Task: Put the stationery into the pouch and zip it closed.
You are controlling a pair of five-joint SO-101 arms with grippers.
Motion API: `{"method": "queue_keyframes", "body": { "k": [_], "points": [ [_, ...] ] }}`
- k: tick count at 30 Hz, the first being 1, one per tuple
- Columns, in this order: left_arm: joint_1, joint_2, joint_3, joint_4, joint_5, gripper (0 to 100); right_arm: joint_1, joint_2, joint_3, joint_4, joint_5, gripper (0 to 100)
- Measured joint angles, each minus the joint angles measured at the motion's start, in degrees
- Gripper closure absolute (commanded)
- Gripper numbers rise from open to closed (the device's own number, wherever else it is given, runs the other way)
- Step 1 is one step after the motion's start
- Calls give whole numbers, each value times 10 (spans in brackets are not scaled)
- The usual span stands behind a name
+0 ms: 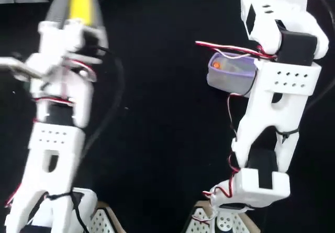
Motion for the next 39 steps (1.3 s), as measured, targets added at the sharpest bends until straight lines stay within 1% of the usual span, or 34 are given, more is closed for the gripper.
{"method": "queue_keyframes", "body": {
  "k": [2, 5, 8, 12, 15, 17, 18, 22, 28, 31, 36, 39],
  "points": [
    [-55, 4, -14, 91, 20, 948, 0, 15, -23, 8, 0, 987],
    [-98, 44, -43, 193, 24, 917, 0, 51, -49, 11, 0, 987],
    [-116, 111, -70, 266, -2, 845, 0, 95, -86, 11, 0, 987],
    [-130, 210, -123, 384, -52, 784, 0, 141, -147, 25, 0, 987],
    [-131, 289, -187, 491, -58, 752, 0, 163, -194, 40, 0, 987],
    [-131, 340, -248, 569, -75, 754, 4, 175, -215, 46, 0, 987],
    [-131, 366, -281, 609, -94, 759, 4, 179, -222, 50, 0, 987],
    [-116, 478, -426, 758, -197, 773, 5, 181, -232, 54, 0, 987],
    [-109, 665, -654, 935, -308, 773, 5, 182, -232, 54, 0, 987],
    [-113, 760, -764, 999, -343, 773, 5, 182, -232, 54, 0, 987],
    [-145, 888, -949, 1085, -363, 773, 5, 182, -232, 54, 0, 987],
    [-156, 958, -1044, 1126, -406, 799, 5, 182, -232, 54, 0, 987]
  ]
}}
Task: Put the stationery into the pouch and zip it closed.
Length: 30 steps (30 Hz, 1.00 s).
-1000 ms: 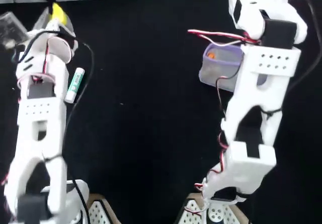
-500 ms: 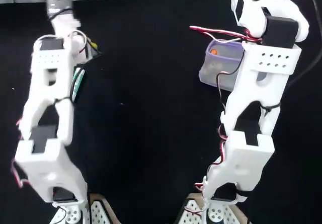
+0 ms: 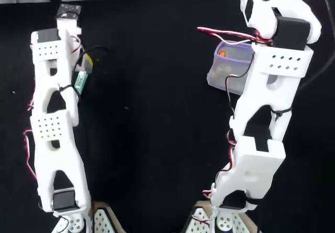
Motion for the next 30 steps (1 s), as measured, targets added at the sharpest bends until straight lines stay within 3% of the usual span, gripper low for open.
{"method": "queue_keyframes", "body": {
  "k": [10, 19, 21, 24, 26, 30],
  "points": [
    [4, 136, -218, 118, -78, 848, 0, 0, 0, 0, 0, 987],
    [15, 151, -196, 128, -135, 849, -4, 0, 0, 9, 0, 987],
    [17, 151, -196, 128, -138, 870, -9, 0, 0, 9, 0, 987],
    [23, 151, -197, 128, -138, 982, -11, 0, 0, 9, 0, 987],
    [34, 152, -210, 128, -135, 945, -11, 0, 0, 9, 0, 987],
    [69, 156, -264, 128, -91, 974, -11, 0, 0, 9, 0, 987]
  ]
}}
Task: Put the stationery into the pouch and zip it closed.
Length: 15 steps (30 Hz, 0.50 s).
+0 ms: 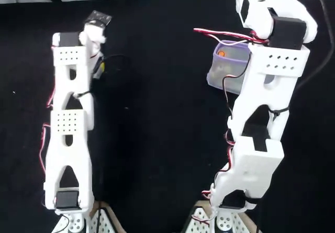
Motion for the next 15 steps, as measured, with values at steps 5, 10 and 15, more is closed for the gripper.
{"method": "queue_keyframes", "body": {
  "k": [5, 10, 15],
  "points": [
    [25, 0, -30, -6, 31, 970, 0, 0, 0, 0, 0, 987],
    [65, -39, -30, -35, 40, 970, -6, 0, 0, 3, 0, 986],
    [114, -134, -31, -61, 106, 971, -23, 0, 0, 13, 0, 985]
  ]
}}
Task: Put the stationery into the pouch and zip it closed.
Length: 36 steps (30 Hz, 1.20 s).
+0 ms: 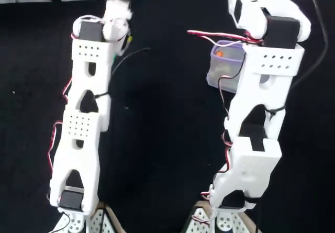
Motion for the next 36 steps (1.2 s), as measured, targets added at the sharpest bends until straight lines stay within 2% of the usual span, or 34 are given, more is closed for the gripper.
{"method": "queue_keyframes", "body": {
  "k": [7, 11, 17, 22, 27, 36],
  "points": [
    [66, -87, 0, 21, 93, 971, -4, 0, 0, 0, 0, 985],
    [101, -152, 0, 59, 119, 971, -4, 0, 0, 0, 0, 985],
    [120, -261, 0, 65, 174, 972, -4, 0, 0, 0, 0, 985],
    [149, -320, 4, 66, 183, 972, -4, 0, 0, 0, 0, 985],
    [163, -406, 98, 67, 183, 972, -4, 0, 0, 0, 0, 985],
    [164, -643, 272, 62, 175, 971, -25, 0, -2, 19, 0, 986]
  ]
}}
